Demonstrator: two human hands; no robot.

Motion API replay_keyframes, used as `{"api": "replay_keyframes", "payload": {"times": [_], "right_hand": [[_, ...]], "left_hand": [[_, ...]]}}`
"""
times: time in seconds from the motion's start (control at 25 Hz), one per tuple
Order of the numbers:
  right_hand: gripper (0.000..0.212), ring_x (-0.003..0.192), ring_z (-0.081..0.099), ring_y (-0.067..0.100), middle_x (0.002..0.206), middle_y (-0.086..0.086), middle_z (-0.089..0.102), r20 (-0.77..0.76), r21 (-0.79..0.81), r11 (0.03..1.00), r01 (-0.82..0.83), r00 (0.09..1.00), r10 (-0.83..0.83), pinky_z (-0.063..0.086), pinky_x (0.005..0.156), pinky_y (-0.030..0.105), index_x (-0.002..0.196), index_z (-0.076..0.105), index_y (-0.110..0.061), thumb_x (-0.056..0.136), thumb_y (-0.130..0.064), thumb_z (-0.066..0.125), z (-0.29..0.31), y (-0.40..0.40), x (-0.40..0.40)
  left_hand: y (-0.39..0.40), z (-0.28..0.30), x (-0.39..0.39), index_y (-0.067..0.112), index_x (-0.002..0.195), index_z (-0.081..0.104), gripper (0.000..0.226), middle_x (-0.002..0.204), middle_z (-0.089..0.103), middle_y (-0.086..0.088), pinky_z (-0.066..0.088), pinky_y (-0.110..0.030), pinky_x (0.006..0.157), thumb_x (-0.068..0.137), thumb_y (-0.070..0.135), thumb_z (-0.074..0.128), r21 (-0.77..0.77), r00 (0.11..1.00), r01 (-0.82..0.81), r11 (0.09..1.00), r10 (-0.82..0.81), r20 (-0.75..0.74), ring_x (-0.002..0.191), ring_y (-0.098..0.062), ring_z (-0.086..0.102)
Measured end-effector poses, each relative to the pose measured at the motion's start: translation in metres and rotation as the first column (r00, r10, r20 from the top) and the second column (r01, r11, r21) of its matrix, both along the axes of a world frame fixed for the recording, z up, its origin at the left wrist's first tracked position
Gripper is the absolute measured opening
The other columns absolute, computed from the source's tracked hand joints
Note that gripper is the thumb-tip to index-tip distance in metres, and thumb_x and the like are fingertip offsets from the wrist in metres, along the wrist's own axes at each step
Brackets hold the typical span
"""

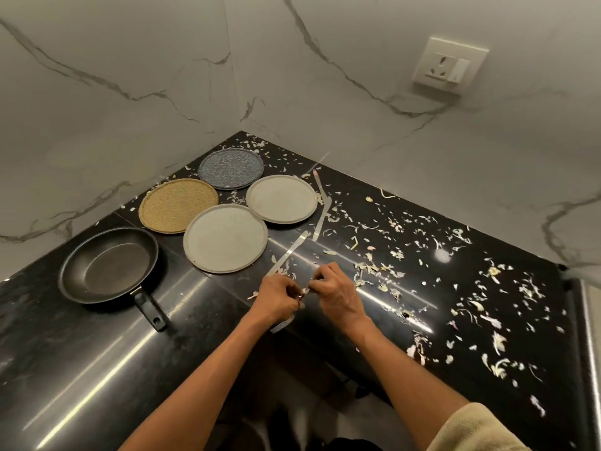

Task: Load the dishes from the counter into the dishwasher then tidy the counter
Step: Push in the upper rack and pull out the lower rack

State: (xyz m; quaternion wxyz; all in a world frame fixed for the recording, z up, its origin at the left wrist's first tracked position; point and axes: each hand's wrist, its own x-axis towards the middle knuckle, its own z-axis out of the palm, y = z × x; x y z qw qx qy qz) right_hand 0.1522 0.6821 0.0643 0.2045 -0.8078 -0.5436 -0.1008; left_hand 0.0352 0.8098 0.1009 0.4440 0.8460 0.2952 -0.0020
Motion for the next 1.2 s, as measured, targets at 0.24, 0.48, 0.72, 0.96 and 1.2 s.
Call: {"api": "replay_keyframes", "payload": {"times": [0.24,0.48,0.72,0.96,1.2], "right_hand": [[0.053,0.099,0.058,0.025,0.108,0.009,0.061,-0.227,0.134,0.967,0.218,0.956,-0.184,0.055,0.077,0.031,0.125,0.065,-0.006,0.075,0.008,0.074,0.007,-0.051,-0.034],[0.025,0.083,0.063,0.022,0.090,0.005,0.069,-0.470,0.138,0.968,0.210,0.874,-0.123,0.054,0.075,0.032,0.104,0.075,-0.011,0.080,-0.017,0.073,0.004,-0.127,-0.096],[0.024,0.081,0.069,0.017,0.092,0.002,0.076,-0.586,0.061,0.970,0.235,0.795,-0.156,0.056,0.076,0.030,0.097,0.079,-0.016,0.074,-0.017,0.074,-0.004,-0.196,-0.159],[0.027,0.075,0.065,0.014,0.088,-0.001,0.074,-0.573,-0.037,0.979,0.201,0.798,-0.186,0.056,0.070,0.031,0.097,0.079,-0.019,0.072,-0.029,0.077,0.002,-0.245,-0.202],[0.016,0.078,0.059,0.020,0.085,0.005,0.065,-0.333,-0.128,0.978,0.167,0.921,-0.201,0.055,0.067,0.034,0.092,0.077,-0.013,0.082,-0.024,0.075,-0.001,-0.286,-0.264]], "left_hand": [[-0.055,0.008,-0.015,0.017,0.084,0.077,0.016,0.081,0.074,-0.001,0.062,-0.030,0.075,0.074,0.006,0.084,-0.219,0.970,-0.233,0.947,0.241,0.011,0.077,-0.011,0.072],[-0.136,0.005,-0.056,0.014,0.076,0.076,0.017,0.070,0.074,-0.005,0.059,-0.025,0.058,0.067,0.003,0.086,-0.344,0.838,-0.483,0.806,0.539,0.087,0.063,-0.015,0.073],[-0.210,-0.023,-0.112,0.015,0.066,0.075,0.019,0.072,0.075,-0.008,0.063,-0.041,0.069,0.064,0.000,0.087,-0.440,0.778,-0.565,0.697,0.628,-0.005,0.073,-0.024,0.075],[-0.251,-0.020,-0.164,-0.001,0.081,0.070,0.013,0.083,0.073,-0.018,0.061,-0.033,0.061,0.074,-0.002,0.082,-0.507,0.788,-0.546,0.667,0.615,-0.040,0.069,-0.024,0.075],[-0.279,-0.011,-0.200,0.003,0.073,0.070,0.020,0.074,0.073,-0.016,0.063,-0.043,0.069,0.063,-0.001,0.087,-0.493,0.772,-0.578,0.649,0.632,-0.073,0.065,-0.025,0.074]]}}
